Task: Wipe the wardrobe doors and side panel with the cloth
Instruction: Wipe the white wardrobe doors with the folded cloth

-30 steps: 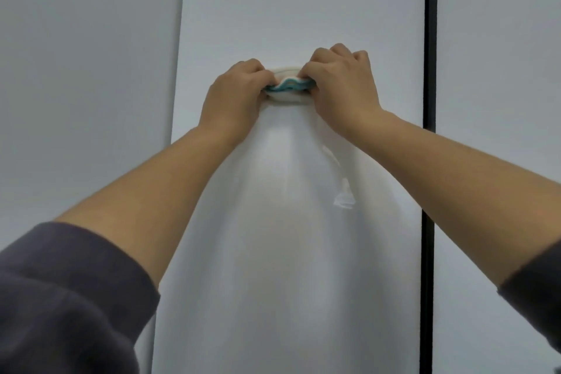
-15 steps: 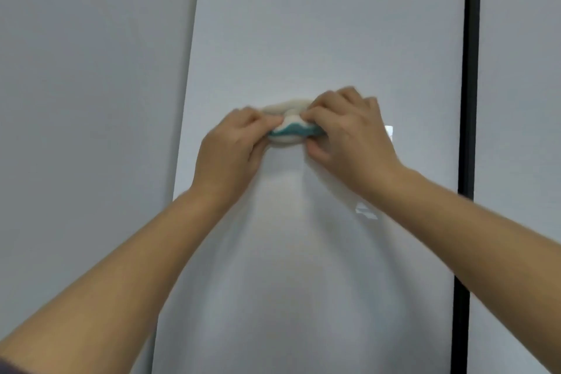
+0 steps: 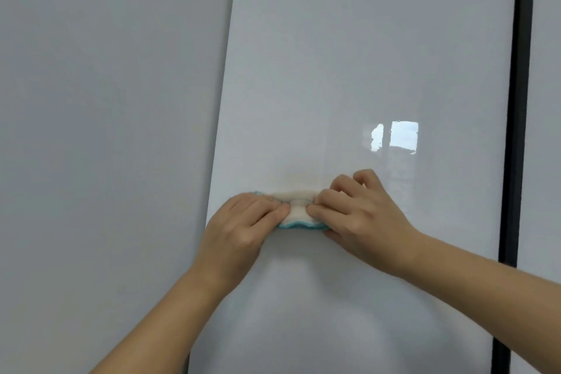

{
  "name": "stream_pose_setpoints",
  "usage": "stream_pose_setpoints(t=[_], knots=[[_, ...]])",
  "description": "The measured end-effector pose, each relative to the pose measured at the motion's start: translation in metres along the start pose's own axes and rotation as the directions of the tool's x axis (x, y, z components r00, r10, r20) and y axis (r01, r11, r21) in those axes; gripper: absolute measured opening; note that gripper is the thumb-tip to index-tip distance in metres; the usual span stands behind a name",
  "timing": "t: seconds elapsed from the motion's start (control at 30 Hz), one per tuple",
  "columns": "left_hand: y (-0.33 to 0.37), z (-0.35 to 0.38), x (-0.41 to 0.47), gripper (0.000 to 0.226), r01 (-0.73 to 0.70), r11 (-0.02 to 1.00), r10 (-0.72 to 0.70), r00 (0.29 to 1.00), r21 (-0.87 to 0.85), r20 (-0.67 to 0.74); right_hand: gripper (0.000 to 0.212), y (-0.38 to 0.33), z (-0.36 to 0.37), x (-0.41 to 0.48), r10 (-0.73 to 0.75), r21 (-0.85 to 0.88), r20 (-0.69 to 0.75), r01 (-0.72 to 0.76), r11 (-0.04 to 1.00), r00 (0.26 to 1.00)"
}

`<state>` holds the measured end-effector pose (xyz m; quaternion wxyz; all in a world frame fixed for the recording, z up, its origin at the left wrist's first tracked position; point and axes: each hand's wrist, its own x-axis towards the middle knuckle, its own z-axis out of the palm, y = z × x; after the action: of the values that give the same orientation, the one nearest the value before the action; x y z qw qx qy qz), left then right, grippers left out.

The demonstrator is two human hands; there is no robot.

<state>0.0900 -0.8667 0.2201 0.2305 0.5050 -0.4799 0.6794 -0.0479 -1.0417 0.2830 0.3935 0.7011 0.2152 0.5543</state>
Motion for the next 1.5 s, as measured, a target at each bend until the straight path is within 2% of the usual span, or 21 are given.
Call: stream_pose_setpoints(t=[0.1,0.23,0.43,0.57,0.63,0.8,0.9,1.03,1.17,1.5], knots=[[-0.02,-0.001,0.032,0.022,0.029,0.999,-0.029,1.0,0.022,-0.012,0.021,0.018,0.003,0.025,0.05,-0.028,-0.051,-0.051,0.998,0.997],[-0.059,-0.001,0.1,0.023,0.142,0.988,-0.143,0.99,0.058,0.012,0.011,0.059,0.007,0.08,0.179,-0.088,-0.029,-0.181,0.98,0.983],[-0.095,-0.012,0.196,0.02,0.29,0.896,-0.354,0.924,0.335,0.147,0.009,0.098,0.013,0.165,0.378,-0.178,0.008,-0.371,0.911,0.926],[-0.111,-0.014,0.225,0.02,0.285,0.861,-0.383,0.909,0.421,0.168,0.016,0.105,0.013,0.198,0.492,-0.186,0.028,-0.479,0.858,0.87],[-0.116,-0.008,0.223,0.019,0.314,0.85,-0.401,0.907,0.424,0.132,0.02,0.103,0.015,0.204,0.532,-0.168,0.008,-0.523,0.836,0.847],[-0.107,0.004,0.184,0.028,0.444,0.852,-0.464,0.886,0.279,0.008,0.033,0.088,0.02,0.187,0.506,-0.139,0.003,-0.5,0.855,0.863],[-0.096,0.005,0.149,0.036,0.464,0.863,-0.466,0.884,0.2,-0.043,0.025,0.064,0.036,0.164,0.473,-0.095,-0.1,-0.482,0.871,0.875],[-0.069,0.006,0.086,0.054,0.485,0.866,-0.478,0.874,0.123,-0.083,0.029,0.021,0.044,0.127,0.455,-0.008,-0.153,-0.461,0.887,0.877],[-0.036,0.003,0.015,0.059,0.5,0.857,-0.495,0.866,0.122,-0.073,0.022,-0.033,0.052,0.078,0.413,0.08,-0.216,-0.406,0.91,0.884],[0.029,-0.018,-0.1,0.053,0.563,0.818,-0.574,0.814,0.119,0.094,0.024,-0.127,0.053,-0.006,0.37,0.13,-0.114,-0.356,0.925,0.922]])
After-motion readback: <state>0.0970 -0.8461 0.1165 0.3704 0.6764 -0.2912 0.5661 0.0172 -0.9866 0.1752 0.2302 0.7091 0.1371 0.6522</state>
